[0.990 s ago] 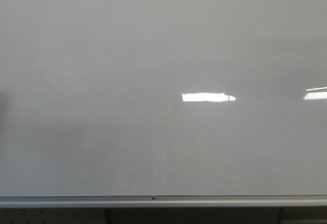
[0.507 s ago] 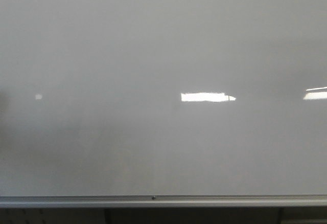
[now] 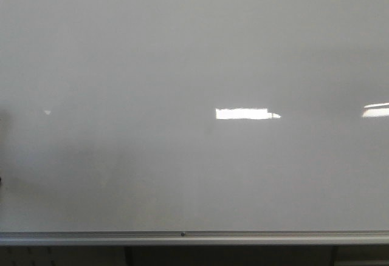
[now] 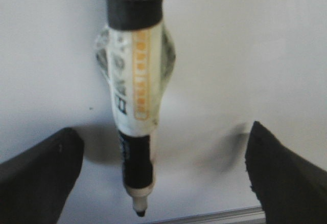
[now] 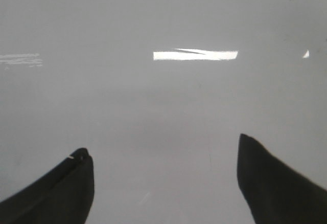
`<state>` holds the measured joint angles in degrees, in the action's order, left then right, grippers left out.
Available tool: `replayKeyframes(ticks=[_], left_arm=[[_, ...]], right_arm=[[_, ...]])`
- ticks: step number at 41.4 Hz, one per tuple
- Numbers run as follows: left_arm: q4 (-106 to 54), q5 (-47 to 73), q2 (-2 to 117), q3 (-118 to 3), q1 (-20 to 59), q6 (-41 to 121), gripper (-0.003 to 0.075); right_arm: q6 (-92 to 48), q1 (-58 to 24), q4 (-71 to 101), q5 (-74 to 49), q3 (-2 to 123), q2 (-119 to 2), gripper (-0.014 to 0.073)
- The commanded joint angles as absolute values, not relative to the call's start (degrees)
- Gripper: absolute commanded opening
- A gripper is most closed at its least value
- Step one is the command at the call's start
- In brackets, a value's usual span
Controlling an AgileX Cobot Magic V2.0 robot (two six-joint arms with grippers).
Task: Write number 1 on whiteboard
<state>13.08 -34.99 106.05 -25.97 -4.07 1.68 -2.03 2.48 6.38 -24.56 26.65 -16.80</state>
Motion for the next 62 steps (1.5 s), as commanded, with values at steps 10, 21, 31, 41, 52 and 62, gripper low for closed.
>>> replayKeyframes(ticks=[10, 21, 31, 41, 52, 62], left_arm=[[12.02, -42.52, 107.54, -28.43, -4.22, 2.09, 0.0617], [11.16, -43.07, 107.54, -28.43, -4.22, 3.61, 0.0336], [11.16, -43.07, 107.54, -28.43, -4.22, 3.61, -0.0008], [11.38, -42.97, 106.71, -28.02, -4.22, 4.01, -0.0020], [7.67, -33.13, 94.73, -26.25, -1.82, 3.90, -0.0020], [4.56, -11.26, 81.42, -29.62, 4.52, 3.90, -0.0020]], right_arm=[[-2.54, 2.59, 6.65, -20.19, 28.75, -17.77, 0.0601], [-2.54, 2.59, 6.65, -20.19, 28.75, -17.77, 0.0601], [-2.54, 2.59, 6.65, -20.19, 28.75, -17.77, 0.0601], [-2.54, 2.59, 6.65, -20.19, 28.75, -17.77, 0.0601], [-2.54, 2.59, 6.65, -20.19, 28.75, -17.77, 0.0601], [-2.54, 2.59, 6.65, -19.89, 28.75, -17.77, 0.0601]])
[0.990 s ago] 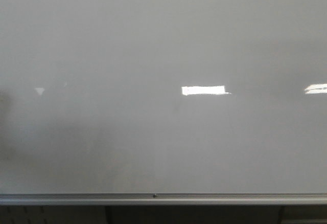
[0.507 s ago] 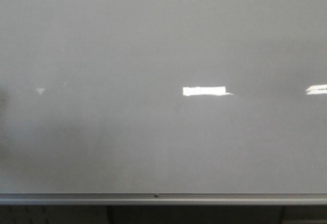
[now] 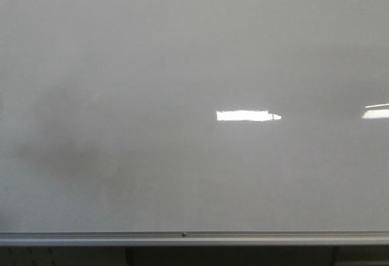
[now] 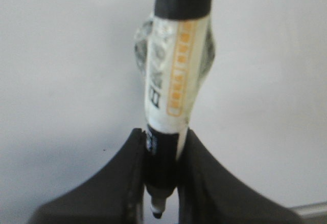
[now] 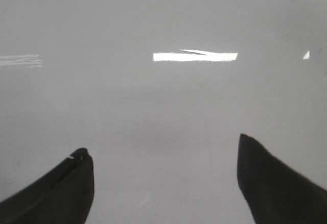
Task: Write number 1 on whiteboard
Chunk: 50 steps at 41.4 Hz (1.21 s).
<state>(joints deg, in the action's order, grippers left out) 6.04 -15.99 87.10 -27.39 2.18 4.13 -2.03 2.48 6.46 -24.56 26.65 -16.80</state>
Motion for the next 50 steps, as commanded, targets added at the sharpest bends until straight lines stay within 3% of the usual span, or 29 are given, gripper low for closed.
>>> replayKeyframes(ticks=[1, 18, 26, 33, 42, 50], left_arm=[[4.44, -9.52, 80.38, -29.92, 5.23, 3.90, -0.0020], [2.81, 31.07, 71.50, -43.06, 26.87, 5.08, -0.0020], [-13.04, 44.45, 71.62, -50.36, 35.20, 25.88, -0.0020], [-30.34, 54.39, 71.62, -55.92, 35.50, 41.08, -0.0020], [-32.78, 63.70, 71.62, -59.84, 35.50, 44.46, -0.0020], [-34.99, 68.31, 71.62, -59.98, 35.50, 45.72, -0.0020]], right_arm=[[-2.54, 2.59, 6.65, -19.89, 28.75, -17.77, 0.0601], [-2.54, 2.59, 10.19, -22.03, 29.04, -18.95, 0.0601], [-2.78, 2.59, 12.55, -30.78, 32.86, -25.48, 0.0601], [-14.04, 1.67, 24.47, -38.90, 38.19, -34.68, 0.0601], [-37.20, -2.04, 51.06, -53.74, 45.03, -47.11, 0.0601], [-48.32, -4.35, 65.19, -72.13, 51.51, -58.67, 0.0601]])
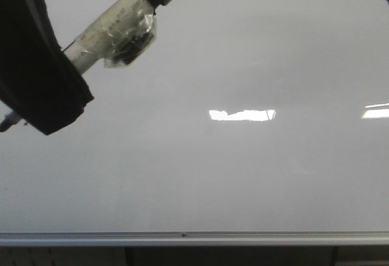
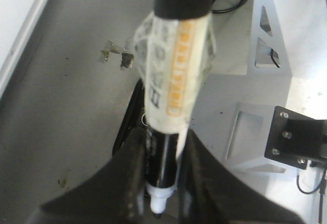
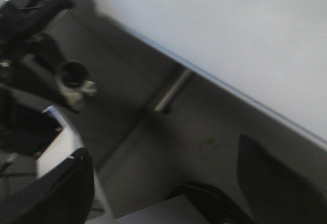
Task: Write number 1 on whiteboard
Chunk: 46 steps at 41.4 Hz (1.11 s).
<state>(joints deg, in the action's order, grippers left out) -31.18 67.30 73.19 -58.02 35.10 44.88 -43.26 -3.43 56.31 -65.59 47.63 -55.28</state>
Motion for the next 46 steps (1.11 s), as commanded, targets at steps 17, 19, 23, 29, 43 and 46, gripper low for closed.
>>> replayKeyframes(ticks=[17, 19, 23, 29, 43, 46], left_arm=[[-38.49, 69.88, 71.62, -59.98, 35.50, 48.00, -0.0020], [-38.49, 69.88, 71.62, -59.98, 35.50, 48.00, -0.0020], [-38.59, 69.88, 71.62, -59.98, 35.50, 48.00, -0.0020], [-38.59, 69.88, 71.62, -59.98, 35.50, 48.00, -0.0020], [-38.75, 68.25, 71.62, -59.98, 35.50, 48.00, -0.0020], [-38.75, 67.09, 71.62, -59.98, 35.50, 48.00, -0.0019]], right_arm=[[-49.10, -20.11, 66.61, -76.13, 62.47, -73.93, 0.0601], [-49.10, -21.55, 66.66, -76.03, 62.97, -74.73, 0.0601], [-49.10, -24.56, 66.66, -75.99, 63.78, -76.37, 0.0601], [-49.10, -26.98, 66.73, -75.62, 64.06, -77.82, 0.0535], [-49.10, -27.10, 66.84, -74.99, 64.06, -78.36, -0.0069], [-49.16, -27.10, 66.72, -74.53, 64.06, -78.36, -0.0064]])
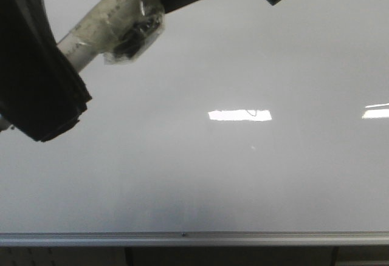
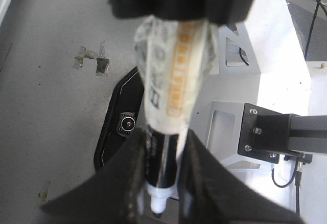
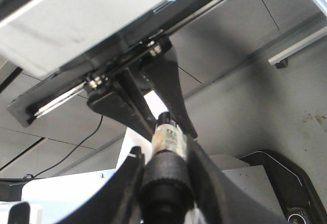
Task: Write number 1 on whiteboard
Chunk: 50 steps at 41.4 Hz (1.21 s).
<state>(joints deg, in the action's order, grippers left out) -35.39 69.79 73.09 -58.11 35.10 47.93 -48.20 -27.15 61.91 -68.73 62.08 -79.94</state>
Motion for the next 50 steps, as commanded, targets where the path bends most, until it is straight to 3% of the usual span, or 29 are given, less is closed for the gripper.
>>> replayKeyframes(ticks=[1, 4, 6, 8, 15, 18, 21, 26, 35, 42, 50], left_arm=[[-38.75, 66.71, 71.62, -59.98, 35.50, 48.00, -0.0018], [-38.75, 66.46, 71.62, -59.98, 35.50, 48.00, 0.0016], [-38.34, 66.46, 71.62, -59.98, 35.50, 48.00, 0.0081], [-37.53, 66.46, 71.62, -59.98, 35.50, 48.00, 0.0164], [-35.30, 65.68, 71.62, -59.98, 34.89, 47.76, 0.0561], [-33.76, 64.51, 71.51, -59.98, 34.04, 46.99, 0.0606], [-32.41, 63.54, 71.41, -59.98, 32.51, 45.42, 0.0561], [-30.63, 63.44, 70.85, -59.98, 28.75, 44.94, 0.0392], [-30.51, 61.80, 67.05, -59.98, 18.57, 43.00, -0.0013], [-28.70, 54.22, 60.61, -59.87, 10.66, 37.61, -0.0020], [-14.54, 37.09, 48.51, -53.41, 6.04, 20.86, -0.0020]], right_arm=[[-49.16, -27.10, 66.72, -74.20, 64.06, -78.36, -0.0066], [-49.16, -27.10, 66.63, -73.17, 64.06, -78.36, -0.0068], [-49.16, -27.10, 66.58, -72.70, 64.06, -78.36, -0.0068], [-49.16, -27.10, 66.58, -72.37, 64.06, -78.36, -0.0068], [-49.16, -26.54, 64.90, -69.28, 64.13, -78.09, -0.0068], [-48.57, -25.80, 63.48, -66.63, 64.13, -77.71, -0.0067], [-47.02, -24.67, 61.50, -63.88, 64.13, -77.22, -0.0067], [-44.24, -21.97, 56.40, -59.19, 64.13, -75.88, -0.0067], [-37.82, -16.62, 46.81, -50.26, 63.59, -71.27, -0.0060], [-37.03, -15.27, 45.53, -38.04, 58.26, -66.17, -0.0060], [-37.03, -15.37, 45.60, -25.59, 49.27, -61.56, -0.0060]])
